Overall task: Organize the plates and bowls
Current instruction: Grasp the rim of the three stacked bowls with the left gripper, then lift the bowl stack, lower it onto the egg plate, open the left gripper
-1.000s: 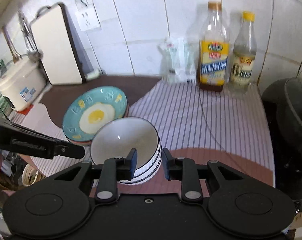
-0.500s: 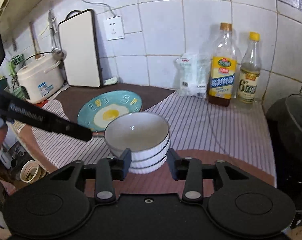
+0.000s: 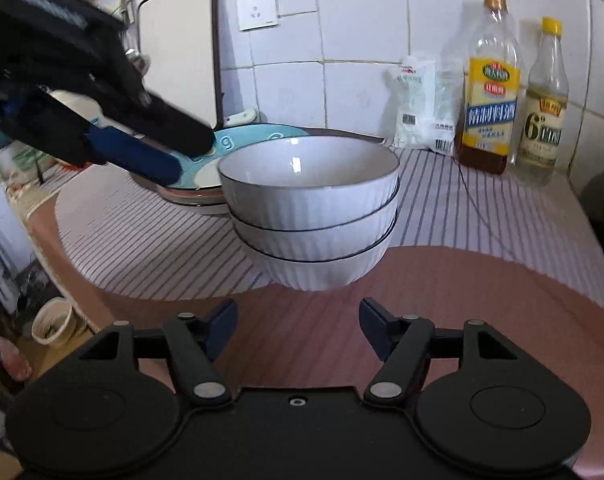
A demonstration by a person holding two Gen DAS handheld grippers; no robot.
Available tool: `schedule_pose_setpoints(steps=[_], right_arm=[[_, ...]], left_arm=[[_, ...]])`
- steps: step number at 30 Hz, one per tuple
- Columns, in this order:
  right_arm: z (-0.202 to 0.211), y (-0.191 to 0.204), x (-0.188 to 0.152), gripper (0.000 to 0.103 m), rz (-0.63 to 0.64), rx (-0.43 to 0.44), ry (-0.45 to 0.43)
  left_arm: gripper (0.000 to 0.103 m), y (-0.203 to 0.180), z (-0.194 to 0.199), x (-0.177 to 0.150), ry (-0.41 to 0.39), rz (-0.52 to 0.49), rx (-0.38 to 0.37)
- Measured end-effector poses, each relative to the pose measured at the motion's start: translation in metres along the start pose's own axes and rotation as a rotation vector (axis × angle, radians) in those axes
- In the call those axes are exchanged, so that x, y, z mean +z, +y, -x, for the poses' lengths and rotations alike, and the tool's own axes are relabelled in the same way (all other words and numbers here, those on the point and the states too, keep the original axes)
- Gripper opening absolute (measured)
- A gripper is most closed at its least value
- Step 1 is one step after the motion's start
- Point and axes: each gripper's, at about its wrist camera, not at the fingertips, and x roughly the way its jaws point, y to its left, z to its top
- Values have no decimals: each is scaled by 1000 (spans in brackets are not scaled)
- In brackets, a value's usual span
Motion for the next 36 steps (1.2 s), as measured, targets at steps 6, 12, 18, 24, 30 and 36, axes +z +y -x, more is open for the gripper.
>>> schedule_pose_setpoints(steps=[6,12,18,24,30,36], right_arm=[[-26,-7,-7,90,-45,-71,-64],[-44,-7,-6,92,-4,-51,-102],[-57,0,-3,92,16,-66,-136],[-64,-2,-3,93,12,-49,-149],[-65,-4,-6,93,9,-34,-169],[-64,-1,-7,93,22,-39,-167]], left_arm=[[61,13,-17,15,-2,29,-31],[64,36,-55,30,50,106,30],[55,46,-84,35,124,116,45],[37,49,-95,40,140,121,56],[32,47,-101,38,149,109,58],[33,37,-100,37,158,38,76]])
